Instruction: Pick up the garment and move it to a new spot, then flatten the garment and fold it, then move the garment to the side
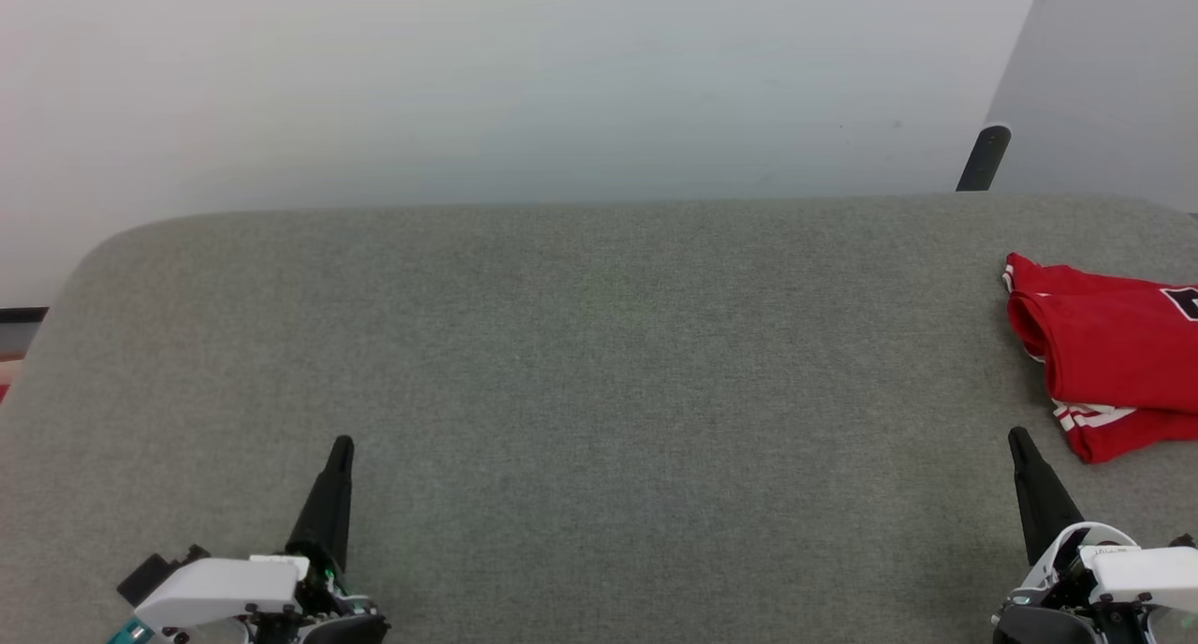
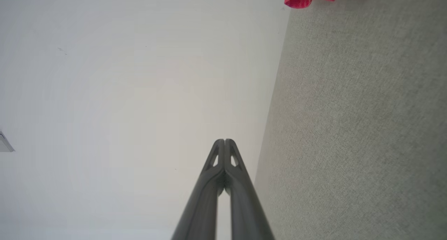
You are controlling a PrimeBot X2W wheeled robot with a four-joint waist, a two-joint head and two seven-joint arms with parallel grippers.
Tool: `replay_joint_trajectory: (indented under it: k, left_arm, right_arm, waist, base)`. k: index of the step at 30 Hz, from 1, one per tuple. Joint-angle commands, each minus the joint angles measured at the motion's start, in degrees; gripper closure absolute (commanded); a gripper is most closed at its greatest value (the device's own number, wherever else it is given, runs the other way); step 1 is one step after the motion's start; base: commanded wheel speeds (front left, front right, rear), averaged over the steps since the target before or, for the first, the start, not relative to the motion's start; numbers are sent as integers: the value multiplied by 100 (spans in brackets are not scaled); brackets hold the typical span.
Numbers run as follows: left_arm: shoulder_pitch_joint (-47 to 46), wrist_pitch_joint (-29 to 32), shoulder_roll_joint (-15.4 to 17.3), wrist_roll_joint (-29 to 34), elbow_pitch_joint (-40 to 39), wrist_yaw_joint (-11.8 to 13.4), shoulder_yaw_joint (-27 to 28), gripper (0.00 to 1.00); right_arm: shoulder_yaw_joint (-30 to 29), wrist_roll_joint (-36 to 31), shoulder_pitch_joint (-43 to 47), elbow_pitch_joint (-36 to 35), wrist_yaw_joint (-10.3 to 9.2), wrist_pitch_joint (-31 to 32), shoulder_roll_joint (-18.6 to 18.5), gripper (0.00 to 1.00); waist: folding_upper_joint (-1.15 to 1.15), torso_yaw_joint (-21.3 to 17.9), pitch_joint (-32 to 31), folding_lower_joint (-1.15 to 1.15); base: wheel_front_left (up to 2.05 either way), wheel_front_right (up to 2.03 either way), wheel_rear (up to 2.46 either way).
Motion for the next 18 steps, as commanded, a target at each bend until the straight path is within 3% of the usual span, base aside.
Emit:
replay_joint_trajectory:
  k: [1, 18]
  left_arm:
    - [-65, 29, -24, -98, -10, -18, 23, 100]
    - [-67, 35, -21, -114, -11, -18, 22, 100]
  right_arm:
    - [-11, 100, -104, 10, 2, 30, 31, 100]
    - [-7, 117, -73, 10, 2, 26, 30, 100]
  waist:
    - [0, -4, 6, 0]
    - [0, -6, 10, 0]
  base:
    - [0, 0, 0]
    - [0, 0, 0]
